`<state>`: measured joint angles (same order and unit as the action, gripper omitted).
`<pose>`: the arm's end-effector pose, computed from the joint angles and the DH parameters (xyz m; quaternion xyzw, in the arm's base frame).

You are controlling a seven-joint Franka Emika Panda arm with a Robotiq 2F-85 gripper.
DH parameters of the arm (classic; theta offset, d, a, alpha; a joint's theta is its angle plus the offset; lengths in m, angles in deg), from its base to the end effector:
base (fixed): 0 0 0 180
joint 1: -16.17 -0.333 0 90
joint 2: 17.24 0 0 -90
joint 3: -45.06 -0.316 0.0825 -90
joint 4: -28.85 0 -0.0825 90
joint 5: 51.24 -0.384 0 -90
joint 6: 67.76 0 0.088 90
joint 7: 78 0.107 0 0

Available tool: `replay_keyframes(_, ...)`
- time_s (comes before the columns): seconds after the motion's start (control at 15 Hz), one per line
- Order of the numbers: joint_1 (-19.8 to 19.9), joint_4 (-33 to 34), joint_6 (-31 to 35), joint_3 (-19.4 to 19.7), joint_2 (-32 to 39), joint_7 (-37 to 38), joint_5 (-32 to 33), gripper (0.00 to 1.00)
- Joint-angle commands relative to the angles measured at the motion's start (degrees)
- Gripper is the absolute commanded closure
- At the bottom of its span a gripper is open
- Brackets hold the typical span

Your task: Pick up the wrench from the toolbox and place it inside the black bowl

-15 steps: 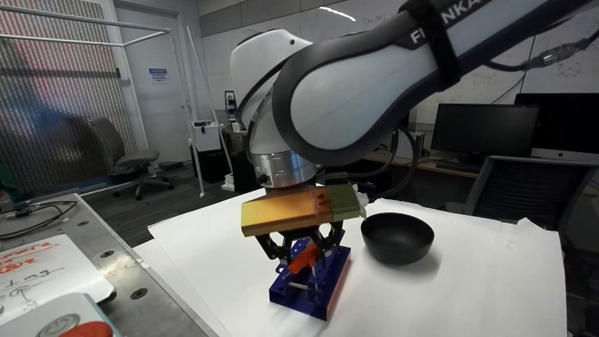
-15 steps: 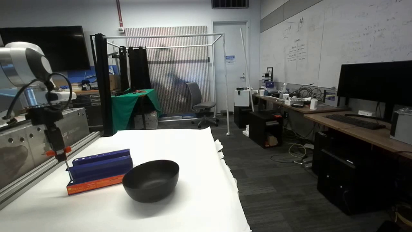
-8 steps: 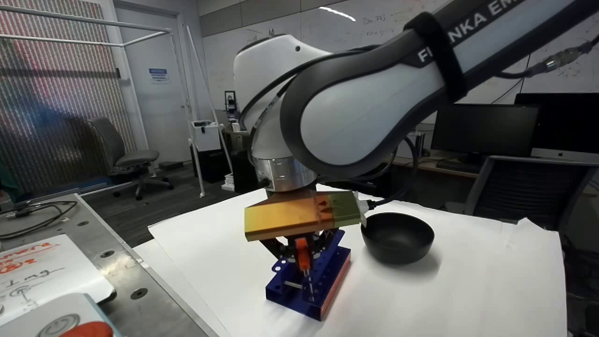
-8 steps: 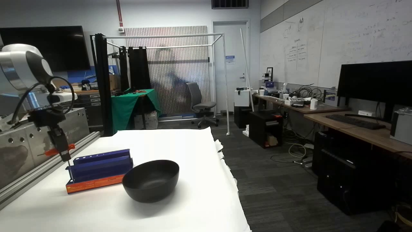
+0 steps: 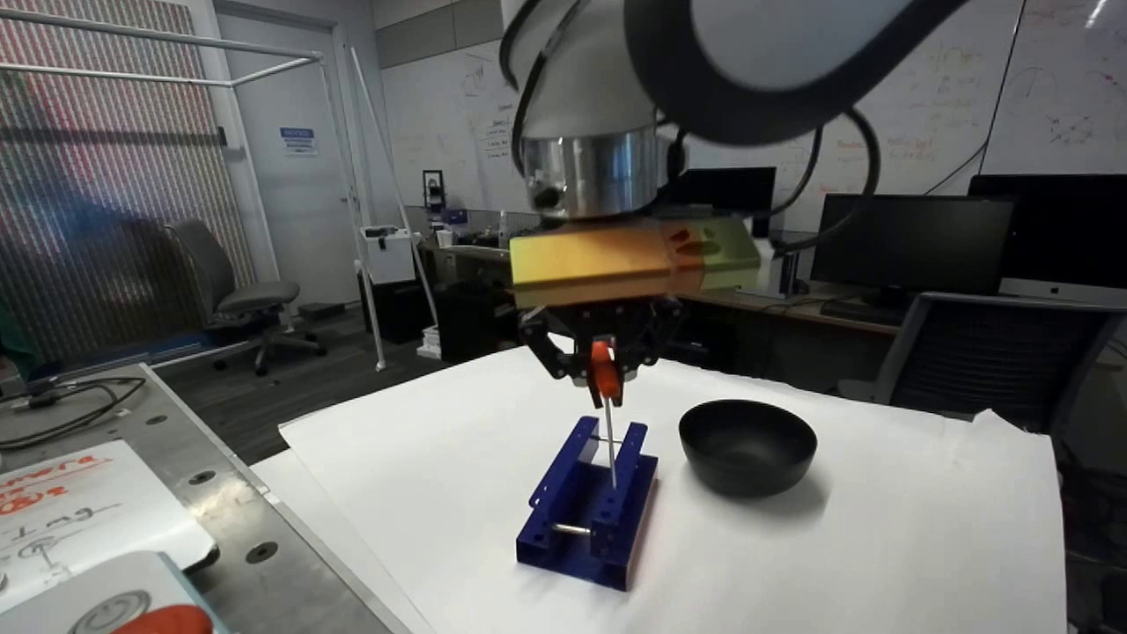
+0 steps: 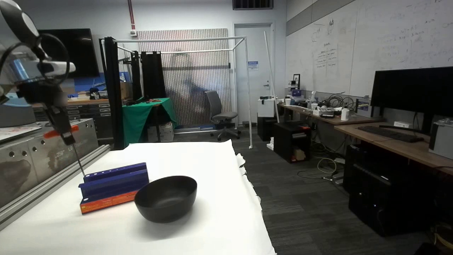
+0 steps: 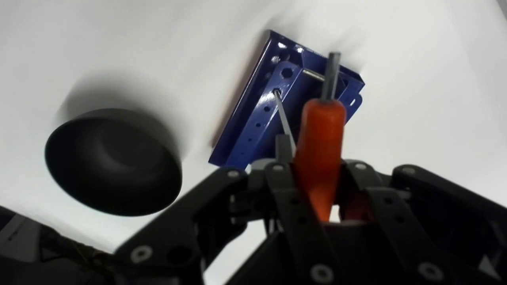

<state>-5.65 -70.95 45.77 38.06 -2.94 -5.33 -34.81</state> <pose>0.5631 0.2834 0.4324 0.9408 -0.3186 0.0876 0.0759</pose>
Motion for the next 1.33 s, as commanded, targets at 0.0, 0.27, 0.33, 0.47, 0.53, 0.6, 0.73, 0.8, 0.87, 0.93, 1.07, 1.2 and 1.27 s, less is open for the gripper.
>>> replay_keyframes(0.0, 2.1, -1.5, -6.4, 0.1, -7.0, -1.5, 3.9, 0.88)
replay_keyframes(0.27, 6.1, -1.2, -11.8, 0.9, -6.6, -3.1, 10.8, 0.88)
replay_keyframes(0.33, 7.1, -1.6, -12.1, 1.3, -6.0, -3.7, 11.5, 0.88)
replay_keyframes(0.47, 9.1, -2.3, -11.8, 2.2, -4.4, -5.1, 12.1, 0.88)
replay_keyframes(0.53, 10.0, -2.2, -12.1, 2.8, -3.2, -6.0, 12.1, 0.88)
replay_keyframes(0.6, 10.7, -2.2, -12.6, 3.4, -1.9, -6.7, 12.5, 0.88)
replay_keyframes(0.73, 12.0, -2.4, -11.5, 4.6, 0.8, -8.3, 13.0, 0.88)
replay_keyframes(0.8, 12.4, -2.4, -10.9, 5.1, 2.0, -9.0, 13.4, 0.87)
replay_keyframes(0.87, 12.6, -2.4, -10.2, 5.6, 3.5, -9.6, 14.0, 0.86)
replay_keyframes(0.93, 12.9, -2.3, -9.4, 6.1, 4.9, -10.2, 14.4, 0.86)
replay_keyframes(1.07, 13.1, -2.4, -7.0, 6.7, 7.1, -11.1, 14.6, 0.85)
replay_keyframes(1.2, 13.1, -2.5, -4.5, 7.0, 9.0, -12.6, 13.8, 0.83)
replay_keyframes(1.27, 13.0, -2.5, -3.5, 7.1, 9.6, -13.1, 13.7, 0.57)
